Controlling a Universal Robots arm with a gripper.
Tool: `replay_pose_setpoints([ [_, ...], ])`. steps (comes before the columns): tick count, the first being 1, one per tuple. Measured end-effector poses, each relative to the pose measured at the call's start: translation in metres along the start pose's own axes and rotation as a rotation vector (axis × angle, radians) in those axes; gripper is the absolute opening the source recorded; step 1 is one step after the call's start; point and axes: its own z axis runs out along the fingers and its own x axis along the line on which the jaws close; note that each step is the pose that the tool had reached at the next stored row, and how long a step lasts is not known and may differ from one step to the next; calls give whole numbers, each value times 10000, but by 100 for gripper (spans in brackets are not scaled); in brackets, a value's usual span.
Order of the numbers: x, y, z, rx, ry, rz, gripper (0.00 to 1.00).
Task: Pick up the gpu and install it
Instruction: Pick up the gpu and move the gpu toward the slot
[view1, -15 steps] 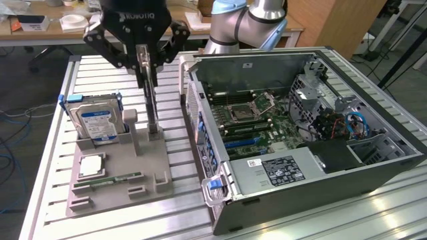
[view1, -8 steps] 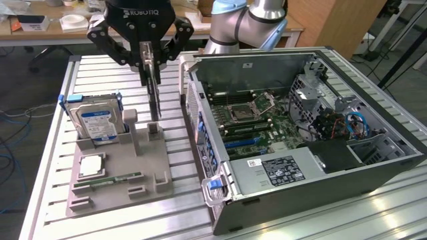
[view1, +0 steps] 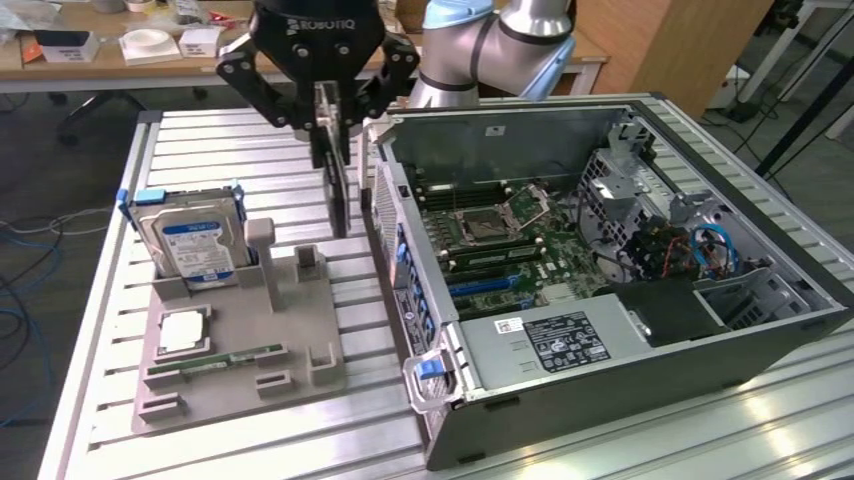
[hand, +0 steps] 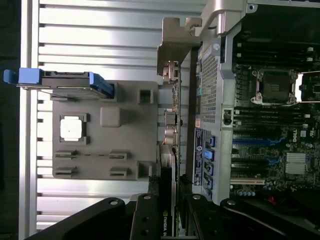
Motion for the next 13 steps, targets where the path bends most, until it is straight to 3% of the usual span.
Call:
replay_pose_setpoints([
  [13,-339,9,10,1,0,-2,26],
])
